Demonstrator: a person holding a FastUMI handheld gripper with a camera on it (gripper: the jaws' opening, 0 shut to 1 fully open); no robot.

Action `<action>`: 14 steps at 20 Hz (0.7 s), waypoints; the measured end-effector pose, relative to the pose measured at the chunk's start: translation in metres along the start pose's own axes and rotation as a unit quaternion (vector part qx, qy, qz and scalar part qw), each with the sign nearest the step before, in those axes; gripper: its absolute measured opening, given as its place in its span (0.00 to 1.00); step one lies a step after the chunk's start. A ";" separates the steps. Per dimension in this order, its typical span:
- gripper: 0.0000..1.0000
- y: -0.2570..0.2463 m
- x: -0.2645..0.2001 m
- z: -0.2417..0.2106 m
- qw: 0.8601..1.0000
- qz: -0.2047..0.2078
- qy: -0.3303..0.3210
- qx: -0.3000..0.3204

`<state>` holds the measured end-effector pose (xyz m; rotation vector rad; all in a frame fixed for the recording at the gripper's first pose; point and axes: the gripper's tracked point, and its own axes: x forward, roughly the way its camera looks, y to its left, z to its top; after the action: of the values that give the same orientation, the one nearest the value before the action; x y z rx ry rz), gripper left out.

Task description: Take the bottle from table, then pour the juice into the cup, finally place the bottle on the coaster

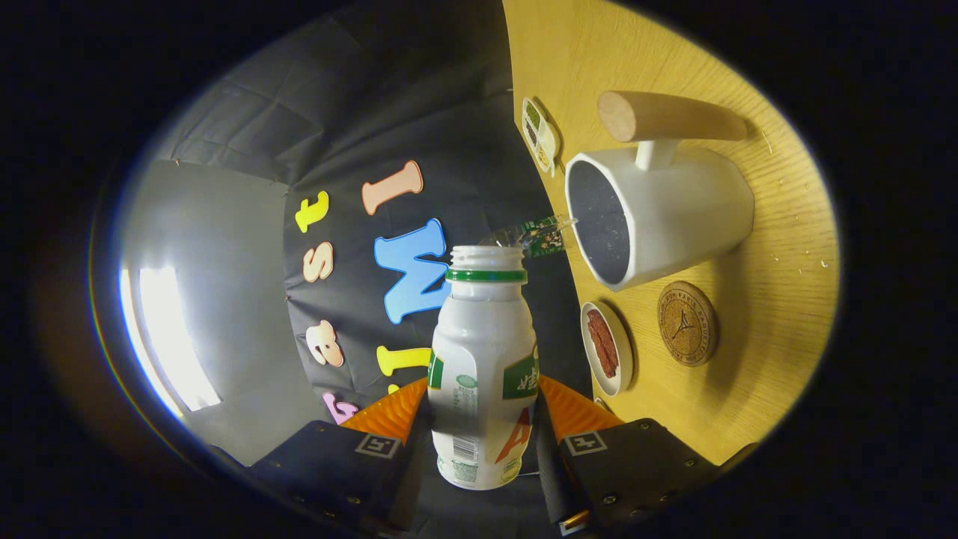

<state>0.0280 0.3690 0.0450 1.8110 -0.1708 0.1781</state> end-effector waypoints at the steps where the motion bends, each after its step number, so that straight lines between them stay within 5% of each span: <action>1: 0.64 0.000 0.001 0.000 1.000 -0.001 -0.002 0.002; 14: 0.64 0.003 0.001 0.001 0.999 -0.005 -0.027 0.037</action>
<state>0.0284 0.3675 0.0473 1.8910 -0.1952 0.1300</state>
